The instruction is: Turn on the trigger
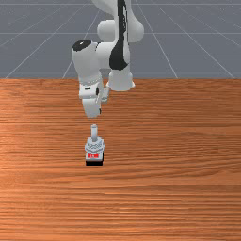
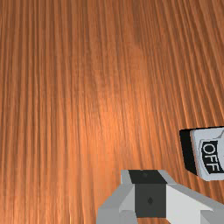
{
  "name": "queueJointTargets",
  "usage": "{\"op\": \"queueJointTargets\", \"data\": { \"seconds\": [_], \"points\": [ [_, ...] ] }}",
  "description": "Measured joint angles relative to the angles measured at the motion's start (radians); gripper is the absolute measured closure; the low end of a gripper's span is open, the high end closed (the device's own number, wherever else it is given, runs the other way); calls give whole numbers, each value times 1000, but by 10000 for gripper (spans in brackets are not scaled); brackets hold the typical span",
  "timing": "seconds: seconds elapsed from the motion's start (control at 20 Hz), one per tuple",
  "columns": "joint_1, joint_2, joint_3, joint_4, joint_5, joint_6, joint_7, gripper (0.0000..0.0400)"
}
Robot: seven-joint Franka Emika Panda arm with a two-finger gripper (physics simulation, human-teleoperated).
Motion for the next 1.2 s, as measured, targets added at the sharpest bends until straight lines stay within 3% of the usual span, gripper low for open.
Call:
{"op": "queueJointTargets", "data": {
  "seconds": [0.05,0.1,0.2,0.25,0.3,0.35,0.45,0.5,0.8,0.85,0.9,1.0,1.1,1.2],
  "points": [
    [7,16,5,-25,-58,100,62,400],
    [71,36,-58,-10,-225,80,227,400],
    [72,57,-58,-2,-225,84,228,400],
    [228,56,-210,-26,-541,120,548,400],
    [166,53,-152,-28,-402,161,406,400],
    [152,61,-135,-14,-369,159,375,400],
    [161,85,-137,26,-371,144,384,400],
    [97,90,-71,32,-256,170,272,400],
    [105,110,-62,82,-267,120,254,400],
    [162,115,-118,88,-351,122,369,400],
    [165,119,-121,94,-356,120,374,400],
    [162,124,-116,103,-348,117,367,400],
    [114,130,-66,118,-265,105,285,400],
    [111,139,-62,132,-259,98,281,400]
  ]
}}
